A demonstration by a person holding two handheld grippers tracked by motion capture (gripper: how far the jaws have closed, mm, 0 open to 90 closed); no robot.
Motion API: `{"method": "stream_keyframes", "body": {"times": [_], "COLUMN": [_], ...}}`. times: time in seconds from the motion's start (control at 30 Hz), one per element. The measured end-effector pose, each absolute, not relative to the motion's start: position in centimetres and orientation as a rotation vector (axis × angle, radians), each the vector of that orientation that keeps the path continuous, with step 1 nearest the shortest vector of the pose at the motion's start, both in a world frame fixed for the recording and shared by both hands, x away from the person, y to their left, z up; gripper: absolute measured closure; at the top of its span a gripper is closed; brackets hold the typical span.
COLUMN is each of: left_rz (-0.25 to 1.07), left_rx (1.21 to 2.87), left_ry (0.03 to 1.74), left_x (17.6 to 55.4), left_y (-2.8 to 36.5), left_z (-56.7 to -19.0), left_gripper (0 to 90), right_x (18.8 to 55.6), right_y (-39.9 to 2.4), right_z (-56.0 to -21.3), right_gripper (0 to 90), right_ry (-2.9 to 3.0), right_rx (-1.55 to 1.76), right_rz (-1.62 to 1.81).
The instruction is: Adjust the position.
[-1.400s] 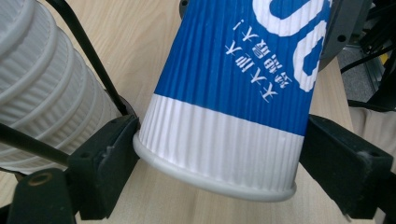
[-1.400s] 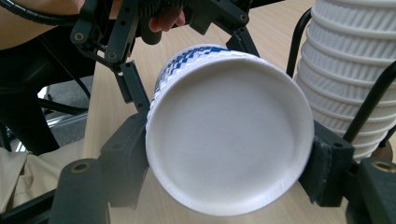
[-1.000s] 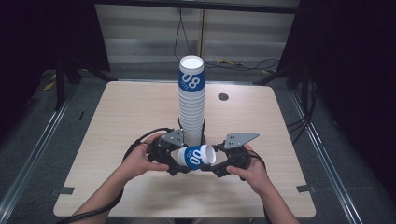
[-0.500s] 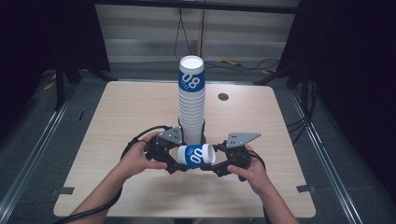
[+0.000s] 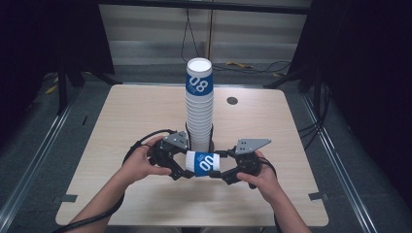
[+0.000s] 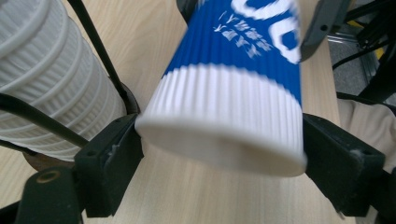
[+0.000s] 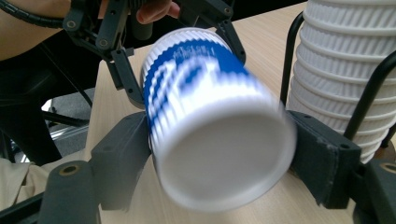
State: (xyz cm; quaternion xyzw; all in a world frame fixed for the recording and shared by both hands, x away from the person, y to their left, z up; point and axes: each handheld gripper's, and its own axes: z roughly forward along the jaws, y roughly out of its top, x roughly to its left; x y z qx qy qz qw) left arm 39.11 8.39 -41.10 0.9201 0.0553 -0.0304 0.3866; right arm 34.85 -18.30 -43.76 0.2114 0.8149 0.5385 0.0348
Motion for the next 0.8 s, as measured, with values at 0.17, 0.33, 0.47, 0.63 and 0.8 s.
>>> {"method": "stream_keyframes", "body": {"times": [0.17,0.33,0.47,0.63,0.8], "left_rz": [-0.077,-0.116,-0.129,-0.138,-0.117], "left_rx": [2.378,2.392,2.408,2.434,2.446], "left_ry": [0.138,0.155,0.162,0.165,0.173], "left_x": [39.11,39.32,39.30,39.27,39.44], "left_y": [8.37,8.38,8.44,8.47,8.57], "left_z": [-41.00,-41.15,-41.07,-40.74,-40.18], "left_gripper": [18.0,18.7,19.0,19.2,19.2], "right_x": [34.80,34.73,34.72,34.73,34.70], "right_y": [-18.16,-17.79,-17.80,-17.81,-17.73], "right_z": [-43.95,-44.04,-44.13,-44.12,-44.15], "right_gripper": [22.6,22.6,22.6,22.6,22.6], "right_ry": [2.519,2.535,2.541,2.539,2.546], "right_rx": [0.646,0.624,0.619,0.621,0.615], "right_rz": [1.635,1.627,1.621,1.619,1.597]}}
